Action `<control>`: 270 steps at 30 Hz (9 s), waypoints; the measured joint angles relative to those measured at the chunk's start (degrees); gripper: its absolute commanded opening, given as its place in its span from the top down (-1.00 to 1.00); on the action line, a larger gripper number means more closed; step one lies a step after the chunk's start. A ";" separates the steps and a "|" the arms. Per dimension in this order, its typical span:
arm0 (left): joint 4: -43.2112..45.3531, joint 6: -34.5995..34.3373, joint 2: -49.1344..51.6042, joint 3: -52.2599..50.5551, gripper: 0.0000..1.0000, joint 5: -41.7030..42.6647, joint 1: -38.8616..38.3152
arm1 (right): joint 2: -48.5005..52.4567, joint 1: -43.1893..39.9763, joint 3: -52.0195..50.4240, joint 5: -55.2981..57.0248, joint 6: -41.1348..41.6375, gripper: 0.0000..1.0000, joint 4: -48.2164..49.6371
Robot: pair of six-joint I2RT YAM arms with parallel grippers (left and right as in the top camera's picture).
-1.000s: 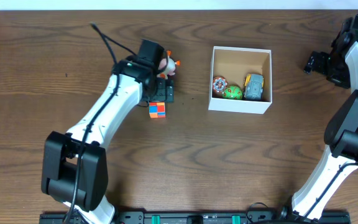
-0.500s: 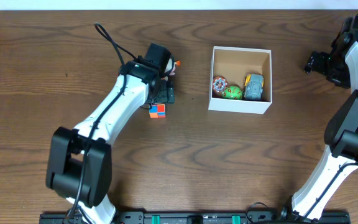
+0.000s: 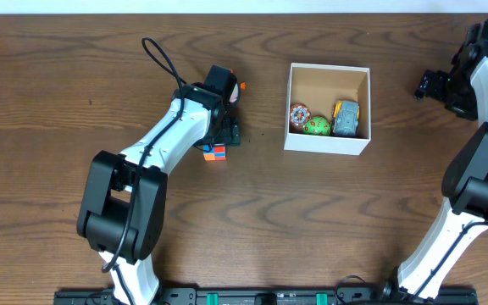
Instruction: Pack container
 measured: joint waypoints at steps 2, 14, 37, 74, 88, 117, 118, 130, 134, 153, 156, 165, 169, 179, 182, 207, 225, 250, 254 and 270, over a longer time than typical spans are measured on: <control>0.00 0.04 0.00 0.00 -0.96 1.22 0.00 | 0.00 0.00 0.00 0.00 0.00 -0.98 0.02; -2.03 0.24 0.00 0.00 -0.96 4.46 0.00 | 0.00 0.00 0.00 0.00 0.00 -0.99 0.02; 0.17 0.24 0.00 -1.27 -0.96 3.48 0.00 | 0.00 0.00 0.00 0.00 0.00 -0.98 0.02; 0.02 5.42 0.00 -1.29 -0.05 2.64 0.00 | 0.00 0.00 0.00 0.00 0.02 -0.98 0.02; -2.19 5.40 -1.09 1.01 -0.06 2.67 0.00 | 0.00 0.00 0.00 0.00 0.02 -0.98 0.02; 28.30 5.18 -6.45 9.18 -0.22 3.80 -19.34 | 0.00 0.00 0.00 0.00 0.02 -0.98 0.02; 28.28 5.18 -5.53 9.18 -0.22 3.80 -19.34 | 0.00 0.00 0.00 0.02 0.02 -0.98 0.02; 26.08 5.18 -3.87 9.01 -0.36 0.42 -16.90 | 0.00 0.00 0.00 0.00 0.02 -0.98 0.02; 25.00 5.18 -3.87 9.01 -0.38 -0.28 -16.44 | 0.00 0.00 0.00 0.00 0.00 -0.98 0.02; 24.04 6.19 -3.87 9.01 0.13 19.10 -18.97 | 0.00 0.00 0.00 0.00 0.02 -0.98 0.02; 24.00 7.26 -3.87 9.01 0.39 19.34 -21.09 | 0.00 0.00 0.00 0.00 0.00 -0.98 0.02; 28.74 8.20 -3.69 9.01 0.43 17.64 -24.79 | 0.00 0.00 0.00 0.00 0.02 -0.99 0.02; 33.20 8.20 -2.29 9.03 0.49 17.29 -25.24 | 0.00 0.00 0.00 0.02 0.00 -0.99 0.02; 38.80 3.58 4.17 9.03 0.88 11.30 -25.40 | 0.00 0.00 0.00 0.00 0.00 -0.98 0.02; 39.15 2.69 5.40 9.03 0.88 10.62 -25.40 | 0.00 0.00 0.00 0.00 0.00 -0.98 0.02; 34.62 2.14 6.23 9.03 0.88 9.73 -25.42 | 0.00 0.00 0.00 0.00 0.02 -0.98 0.02; 29.11 2.14 6.23 9.11 0.88 -2.71 -20.33 | 0.00 0.00 0.00 0.00 0.00 -0.98 0.02; 29.86 2.89 5.35 9.11 0.72 -12.74 -19.58 | 0.00 0.00 0.00 0.00 0.02 -0.99 0.02; 28.17 2.75 3.17 9.11 0.72 -17.42 -19.58 | 0.00 0.00 0.00 0.00 0.02 -0.99 0.02; 11.91 -2.01 -1.03 9.11 0.88 -27.87 -7.43 | 0.00 0.00 0.00 0.00 0.02 -0.99 0.02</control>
